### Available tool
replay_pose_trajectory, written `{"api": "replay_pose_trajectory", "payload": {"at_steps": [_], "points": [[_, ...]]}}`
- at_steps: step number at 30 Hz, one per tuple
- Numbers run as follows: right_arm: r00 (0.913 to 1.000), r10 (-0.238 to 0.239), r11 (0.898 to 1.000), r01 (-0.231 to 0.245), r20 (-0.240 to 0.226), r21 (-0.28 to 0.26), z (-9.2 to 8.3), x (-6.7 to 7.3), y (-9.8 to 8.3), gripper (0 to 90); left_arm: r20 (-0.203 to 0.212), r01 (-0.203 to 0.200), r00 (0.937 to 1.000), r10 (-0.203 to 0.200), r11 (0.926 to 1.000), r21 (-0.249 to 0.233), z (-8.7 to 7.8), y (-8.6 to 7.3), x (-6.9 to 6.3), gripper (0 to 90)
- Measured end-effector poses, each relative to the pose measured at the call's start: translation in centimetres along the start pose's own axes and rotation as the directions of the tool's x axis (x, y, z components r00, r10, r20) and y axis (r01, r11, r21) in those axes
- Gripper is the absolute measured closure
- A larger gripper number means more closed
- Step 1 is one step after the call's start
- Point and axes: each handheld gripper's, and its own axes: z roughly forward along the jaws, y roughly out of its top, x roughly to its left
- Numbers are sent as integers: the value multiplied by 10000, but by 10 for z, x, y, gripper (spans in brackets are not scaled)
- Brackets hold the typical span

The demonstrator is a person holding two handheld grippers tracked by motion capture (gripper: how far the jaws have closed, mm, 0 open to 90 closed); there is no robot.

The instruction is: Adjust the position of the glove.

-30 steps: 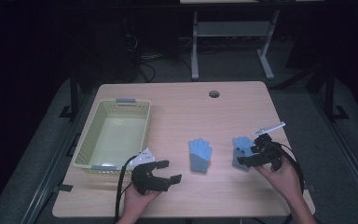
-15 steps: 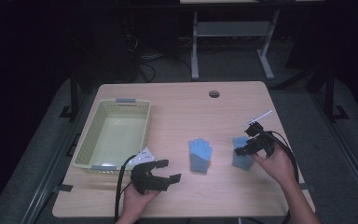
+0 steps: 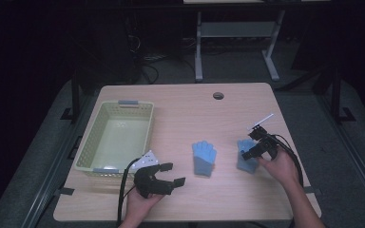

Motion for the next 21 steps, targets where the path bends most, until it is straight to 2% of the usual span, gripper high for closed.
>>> {"api": "replay_pose_trajectory", "payload": {"at_steps": [2, 3, 10, 14, 21], "points": [[10000, -44, 9999, 43, 43, 140, 3, 0, -1, 462, 20, 59, 10000, -59, 10000, 25, 1, 0, 0, 194], [9995, -116, 9998, 111, 308, 161, 5, 1, -2, 485, 17, 64, 10000, -64, 10000, 56, 1, -1, 0, 194], [9954, -444, 9988, 426, 843, 231, 8, 8, -2, 506, 18, 43, 10000, -44, 10000, 38, 2, -1, 0, 194], [9949, -413, 9990, 394, 915, 226, 8, 8, -1, 547, 56, 158, 9999, -158, 9999, 18, 3, -2, 2, 194], [9958, -275, 9995, 259, 873, 195, 7, 6, -2, 604, 57, 65, 10000, -65, 10000, 58, 3, -2, 0, 195]]}}
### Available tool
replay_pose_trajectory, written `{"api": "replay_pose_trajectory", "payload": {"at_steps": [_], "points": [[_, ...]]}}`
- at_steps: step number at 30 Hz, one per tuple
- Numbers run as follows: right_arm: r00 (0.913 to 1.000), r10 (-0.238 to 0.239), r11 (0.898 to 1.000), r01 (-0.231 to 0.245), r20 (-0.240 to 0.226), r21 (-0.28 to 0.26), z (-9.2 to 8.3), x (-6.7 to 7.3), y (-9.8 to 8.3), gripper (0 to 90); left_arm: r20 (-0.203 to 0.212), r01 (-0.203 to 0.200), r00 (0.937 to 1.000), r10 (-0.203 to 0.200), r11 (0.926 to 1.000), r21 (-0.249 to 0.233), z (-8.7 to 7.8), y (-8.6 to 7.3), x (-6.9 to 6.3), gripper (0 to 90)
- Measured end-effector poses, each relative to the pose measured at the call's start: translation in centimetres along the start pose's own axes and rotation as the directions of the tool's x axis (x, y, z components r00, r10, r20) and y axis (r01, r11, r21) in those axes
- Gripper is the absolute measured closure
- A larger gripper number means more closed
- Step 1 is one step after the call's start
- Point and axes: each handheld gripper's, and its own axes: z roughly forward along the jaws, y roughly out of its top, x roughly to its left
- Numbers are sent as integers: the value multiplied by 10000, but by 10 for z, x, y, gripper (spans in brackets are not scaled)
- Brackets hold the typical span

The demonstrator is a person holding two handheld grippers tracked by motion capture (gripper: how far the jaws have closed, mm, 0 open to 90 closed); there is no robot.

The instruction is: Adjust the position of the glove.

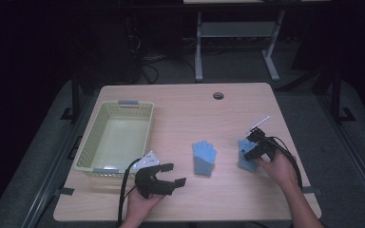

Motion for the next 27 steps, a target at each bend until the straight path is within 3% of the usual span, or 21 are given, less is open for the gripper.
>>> {"api": "replay_pose_trajectory", "payload": {"at_steps": [10, 15, 22, 27], "points": [[9999, -91, 10000, 91, -61, 40, -1, 3, 0, 764, -26, 79, 10000, -80, 9999, -80, -1, 0, 1, 195], [9999, -93, 10000, 93, -74, 17, -2, 3, 0, 792, -18, 82, 10000, -83, 9999, -113, -1, 0, 1, 196], [9989, 39, 9996, -51, -460, -262, -10, 0, -2, 805, -6, 76, 10000, -76, 10000, -64, -1, 0, 1, 196], [9994, -18, 9986, -1, -349, -535, -22, 1, -1, 806, -32, -2, 10000, 2, 10000, -82, -2, 0, -1, 196]]}}
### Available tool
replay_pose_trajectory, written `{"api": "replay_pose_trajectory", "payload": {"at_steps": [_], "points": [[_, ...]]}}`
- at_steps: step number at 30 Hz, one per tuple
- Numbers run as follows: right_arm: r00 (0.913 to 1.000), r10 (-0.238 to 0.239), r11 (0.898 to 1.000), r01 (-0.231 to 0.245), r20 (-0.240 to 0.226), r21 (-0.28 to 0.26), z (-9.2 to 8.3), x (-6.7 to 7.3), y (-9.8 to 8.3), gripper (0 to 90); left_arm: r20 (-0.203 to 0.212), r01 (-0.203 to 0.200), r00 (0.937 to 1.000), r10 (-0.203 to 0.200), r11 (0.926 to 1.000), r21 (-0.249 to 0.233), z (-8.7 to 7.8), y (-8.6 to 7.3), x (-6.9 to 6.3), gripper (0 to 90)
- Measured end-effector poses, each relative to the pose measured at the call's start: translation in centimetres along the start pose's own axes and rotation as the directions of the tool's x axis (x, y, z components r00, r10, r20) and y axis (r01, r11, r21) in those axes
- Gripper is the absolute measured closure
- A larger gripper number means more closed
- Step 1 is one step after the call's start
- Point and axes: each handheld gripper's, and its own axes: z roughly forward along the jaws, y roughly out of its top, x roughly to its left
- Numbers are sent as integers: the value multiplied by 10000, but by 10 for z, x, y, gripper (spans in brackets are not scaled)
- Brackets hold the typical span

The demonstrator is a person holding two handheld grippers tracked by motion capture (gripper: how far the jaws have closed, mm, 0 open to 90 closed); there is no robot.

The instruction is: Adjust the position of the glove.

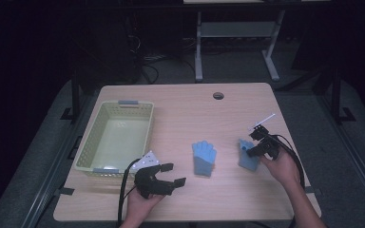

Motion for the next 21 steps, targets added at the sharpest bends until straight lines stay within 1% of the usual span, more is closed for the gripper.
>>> {"api": "replay_pose_trajectory", "payload": {"at_steps": [2, 4, 5, 7, 8, 11, 12, 13, 14, 15, 16, 17, 19, 21], "points": [[10000, -59, 10000, 59, 3, -33, -2, 1, 1, 806, 5, 2, 10000, -2, 10000, 10, 0, 0, 0, 197], [9998, -203, 9997, 203, 7, -130, -6, 4, 3, 806, -1, 0, 10000, 0, 10000, -13, 0, 0, 0, 197], [9998, -196, 9996, 197, 17, -197, -8, 6, 4, 806, 9, 21, 10000, -21, 10000, -8, 0, -1, 1, 197], [9994, -332, 9987, 328, -87, -402, -13, 10, 7, 806, 22, 24, 10000, -24, 10000, -23, 0, 0, 1, 196], [9994, -332, 9987, 328, -87, -402, -13, 10, 7, 806, 22, 24, 10000, -24, 10000, -23, 0, 0, 1, 197], [9984, -310, 9968, 274, -469, -756, -22, 15, 12, 806, 15, 12, 10000, -12, 10000, -37, 0, 0, 0, 197], [9984, -310, 9968, 274, -469, -756, -22, 15, 12, 806, 23, 13, 10000, -13, 10000, -33, 0, 0, 0, 197], [9980, -419, 9956, 376, -483, -858, -24, 17, 13, 806, 26, 16, 10000, -16, 10000, -21, 0, 0, 0, 196], [9977, -400, 9951, 348, -547, -927, -26, 19, 15, 806, 37, 21, 10000, -21, 10000, -8, 0, -1, 1, 196], [9967, -614, 9939, 562, -524, -944, -29, 24, 19, 806, 37, 24, 10000, -24, 10000, 5, 0, -1, 1, 196], [9967, -614, 9939, 562, -524, -944, -29, 24, 19, 806, 32, 14, 10000, -14, 10000, 8, 0, -1, 1, 196], [9959, -710, 9929, 653, -556, -991, -31, 29, 22, 806, 31, 31, 10000, -31, 10000, -15, 0, -1, 0, 197], [9954, -774, 9924, 716, -556, -998, -31, 30, 23, 806, 22, 16, 10000, -15, 10000, -41, 0, 0, -1, 196], [9945, -864, 9915, 799, -598, -1030, -32, 36, 26, 806, 41, 14, 10000, -14, 10000, -77, -1, 0, -1, 197]]}}
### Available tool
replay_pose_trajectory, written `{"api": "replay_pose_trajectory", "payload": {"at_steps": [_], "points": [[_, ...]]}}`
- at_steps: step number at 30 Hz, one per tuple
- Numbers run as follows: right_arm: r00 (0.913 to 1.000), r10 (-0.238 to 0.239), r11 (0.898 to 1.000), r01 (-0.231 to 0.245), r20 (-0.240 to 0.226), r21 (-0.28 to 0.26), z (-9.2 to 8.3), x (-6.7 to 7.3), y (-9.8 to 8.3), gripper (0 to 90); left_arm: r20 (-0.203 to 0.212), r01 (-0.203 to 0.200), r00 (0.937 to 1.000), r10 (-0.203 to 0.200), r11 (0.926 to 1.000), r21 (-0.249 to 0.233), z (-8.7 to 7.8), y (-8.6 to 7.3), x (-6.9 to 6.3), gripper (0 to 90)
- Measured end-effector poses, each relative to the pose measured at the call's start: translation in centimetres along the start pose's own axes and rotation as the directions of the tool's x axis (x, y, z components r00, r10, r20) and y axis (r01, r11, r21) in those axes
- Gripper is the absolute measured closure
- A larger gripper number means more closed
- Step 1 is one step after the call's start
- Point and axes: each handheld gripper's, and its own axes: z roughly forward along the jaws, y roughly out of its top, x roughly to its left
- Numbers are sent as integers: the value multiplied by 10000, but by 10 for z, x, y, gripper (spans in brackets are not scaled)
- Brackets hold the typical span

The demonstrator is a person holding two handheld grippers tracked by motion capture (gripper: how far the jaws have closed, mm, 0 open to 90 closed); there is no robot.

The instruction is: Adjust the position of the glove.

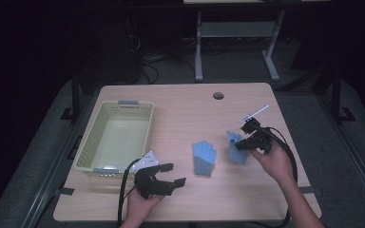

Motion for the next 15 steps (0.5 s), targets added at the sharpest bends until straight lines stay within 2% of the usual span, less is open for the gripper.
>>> {"api": "replay_pose_trajectory", "payload": {"at_steps": [15], "points": [[9961, -612, 9981, 607, -635, -89, 10, 35, 30, 804, -51, 57, 10000, -57, 10000, 5, -2, 0, 2, 198]]}}
